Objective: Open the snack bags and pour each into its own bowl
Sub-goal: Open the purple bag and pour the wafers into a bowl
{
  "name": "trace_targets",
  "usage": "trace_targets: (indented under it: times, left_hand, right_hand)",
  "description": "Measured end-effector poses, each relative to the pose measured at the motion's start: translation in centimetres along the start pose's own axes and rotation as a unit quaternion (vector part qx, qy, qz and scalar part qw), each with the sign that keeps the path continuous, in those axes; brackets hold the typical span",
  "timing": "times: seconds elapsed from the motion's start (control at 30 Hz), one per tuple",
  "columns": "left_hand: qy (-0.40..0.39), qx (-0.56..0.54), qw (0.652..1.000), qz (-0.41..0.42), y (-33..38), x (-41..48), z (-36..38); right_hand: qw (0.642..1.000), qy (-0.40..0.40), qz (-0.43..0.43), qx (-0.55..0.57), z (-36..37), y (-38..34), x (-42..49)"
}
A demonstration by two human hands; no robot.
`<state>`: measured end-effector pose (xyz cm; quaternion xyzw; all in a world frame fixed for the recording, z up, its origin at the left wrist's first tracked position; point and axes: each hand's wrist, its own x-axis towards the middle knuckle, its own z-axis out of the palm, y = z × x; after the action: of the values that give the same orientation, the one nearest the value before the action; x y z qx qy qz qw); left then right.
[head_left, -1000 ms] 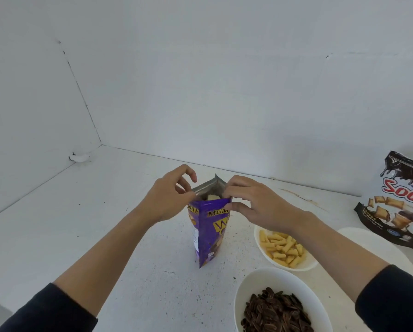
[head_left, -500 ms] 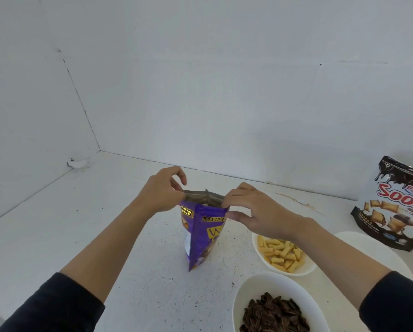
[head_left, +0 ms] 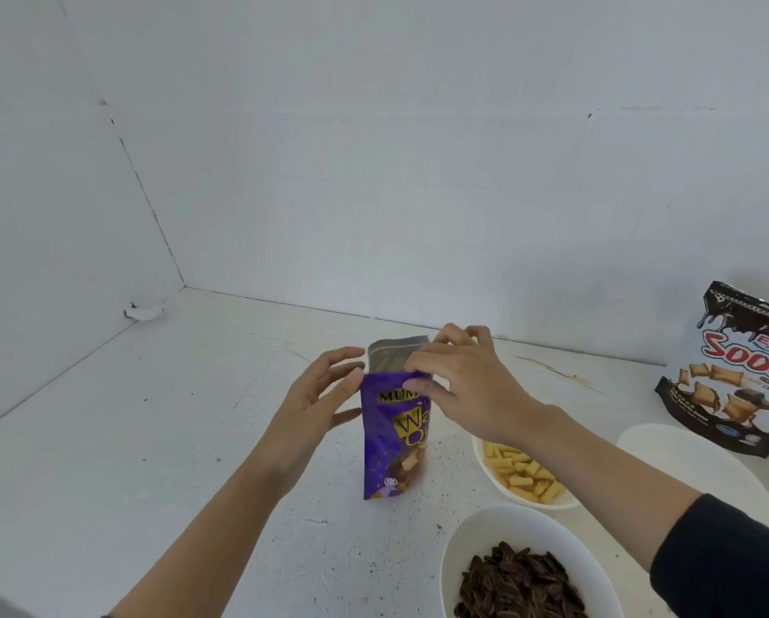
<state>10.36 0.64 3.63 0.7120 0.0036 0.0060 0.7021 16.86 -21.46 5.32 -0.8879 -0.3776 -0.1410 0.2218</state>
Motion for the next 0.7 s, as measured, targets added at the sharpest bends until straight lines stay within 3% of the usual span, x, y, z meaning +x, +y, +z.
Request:
trace_targets:
  times: [0.13, 0.27, 0.4, 0.5, 0.57, 0.7]
  left_hand:
    - [-0.027, -0.013, 1.000, -0.005, -1.5, -1.1, 0.7]
    - [0.007, 0.018, 0.999, 0.040, -2.4, -1.5, 1.9]
    - [0.015, 0.022, 0.997, 0.079, -3.2, -1.3, 3.2]
    - [0.037, -0.066, 0.996, 0.056, -3.3, -0.8, 4.3]
    - [0.045, -0.122, 0.991, 0.040, -3.5, -0.5, 5.1]
    - [0.032, -0.250, 0.968, 0.003, -3.6, 0.3, 6.6]
  right_hand:
    - [0.992, 0.106, 0.066, 0.032, -1.0, -0.4, 1.3]
    - [0.961, 0.206, 0.137, 0.120, -2.8, -1.2, 2.4]
    - [0.923, 0.243, 0.201, 0.221, -3.9, -1.0, 2.5]
    - [0.898, 0.270, 0.225, 0.266, -4.6, -0.8, 1.7]
    - [0.894, 0.287, 0.224, 0.262, -5.1, -0.8, 0.9]
    - [0.928, 0.288, 0.206, 0.113, -6.9, -0.6, -1.6]
